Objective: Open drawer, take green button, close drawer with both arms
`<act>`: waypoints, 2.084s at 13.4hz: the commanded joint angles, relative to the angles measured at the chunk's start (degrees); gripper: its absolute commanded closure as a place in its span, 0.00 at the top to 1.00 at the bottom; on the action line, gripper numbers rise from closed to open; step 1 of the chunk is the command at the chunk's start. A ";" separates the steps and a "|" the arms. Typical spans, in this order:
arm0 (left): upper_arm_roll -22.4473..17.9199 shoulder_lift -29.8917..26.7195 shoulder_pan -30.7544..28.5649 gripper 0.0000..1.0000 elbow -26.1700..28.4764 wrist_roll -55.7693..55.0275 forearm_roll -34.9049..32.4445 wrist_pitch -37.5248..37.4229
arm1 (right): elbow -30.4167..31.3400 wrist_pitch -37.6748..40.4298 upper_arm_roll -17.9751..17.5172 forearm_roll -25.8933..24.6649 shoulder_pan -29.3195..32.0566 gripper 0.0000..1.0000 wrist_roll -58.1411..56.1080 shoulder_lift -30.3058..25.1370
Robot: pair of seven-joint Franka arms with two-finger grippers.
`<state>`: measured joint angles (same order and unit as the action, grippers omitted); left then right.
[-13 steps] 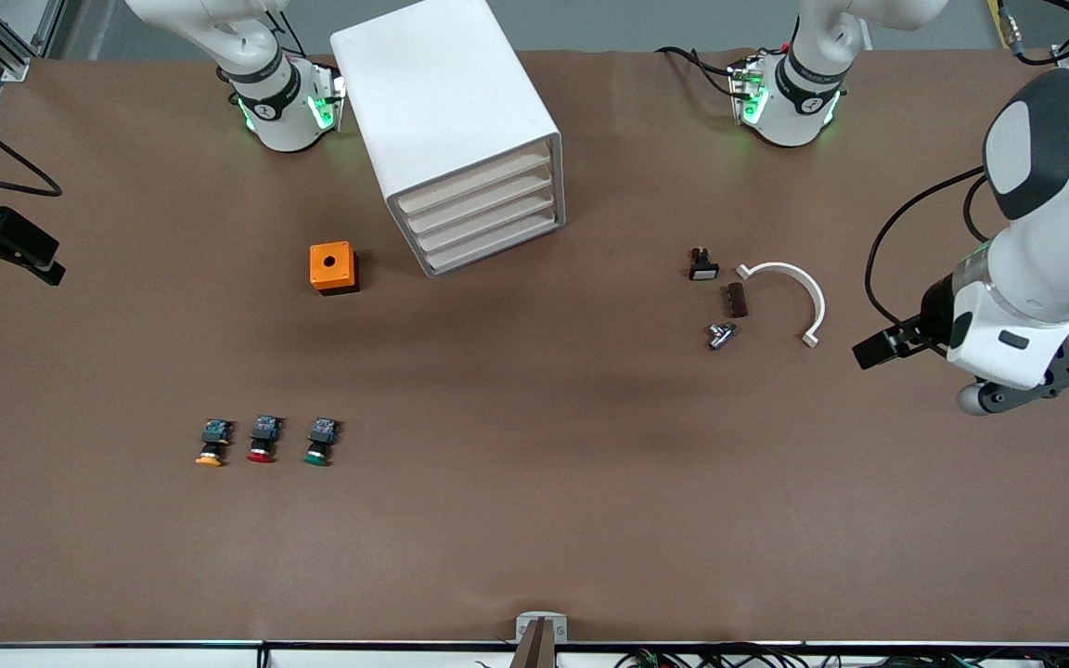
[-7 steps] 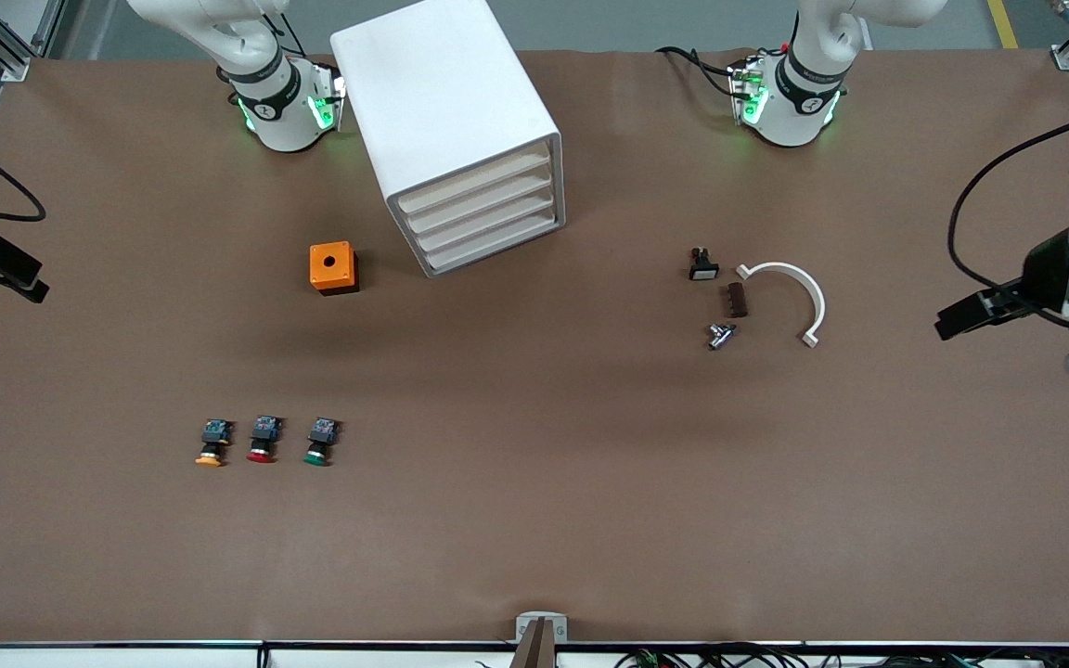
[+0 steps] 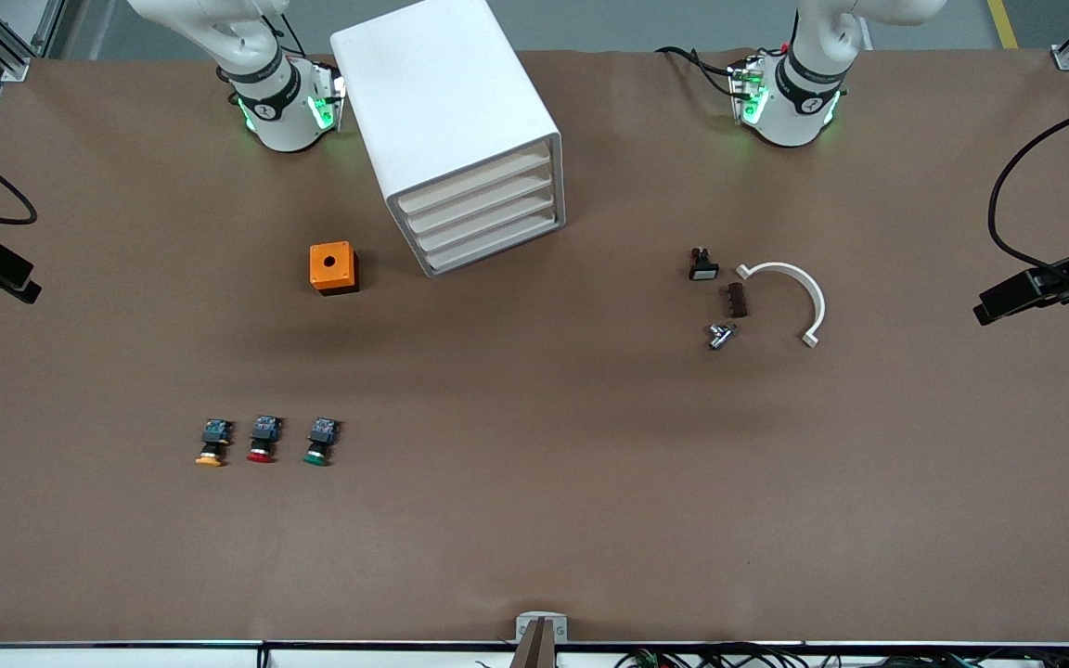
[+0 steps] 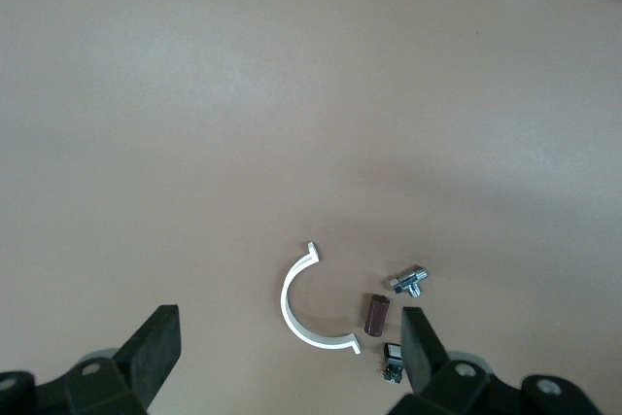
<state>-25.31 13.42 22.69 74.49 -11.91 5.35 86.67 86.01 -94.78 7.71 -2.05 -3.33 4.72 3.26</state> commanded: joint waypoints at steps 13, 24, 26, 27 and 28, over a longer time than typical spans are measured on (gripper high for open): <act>3.16 -11.75 0.07 1.00 9.89 0.92 -1.40 -1.07 | 0.65 -0.85 -0.94 0.64 1.75 1.00 -0.86 -0.80; 3.60 -11.22 0.34 1.00 9.36 0.84 -1.40 -2.56 | 0.74 -0.76 -0.94 0.73 1.93 1.00 -0.86 -1.15; 11.02 -11.14 -6.47 1.00 9.54 0.84 -1.40 -2.39 | 0.65 -0.76 -0.85 0.73 2.10 1.00 -0.77 -1.15; 15.16 -11.23 -9.91 1.00 9.54 0.84 -1.57 -2.30 | 0.65 -0.76 -0.85 0.73 2.10 1.00 -0.86 -1.15; 17.38 -11.31 -12.65 1.00 9.54 0.84 -1.49 -2.21 | 0.65 -0.76 -0.85 0.73 2.10 1.00 -0.86 -1.15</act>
<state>-12.87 3.05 15.10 83.99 -11.81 5.29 85.00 86.04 -95.34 7.55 -2.05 -2.42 4.66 3.15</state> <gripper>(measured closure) 0.000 0.000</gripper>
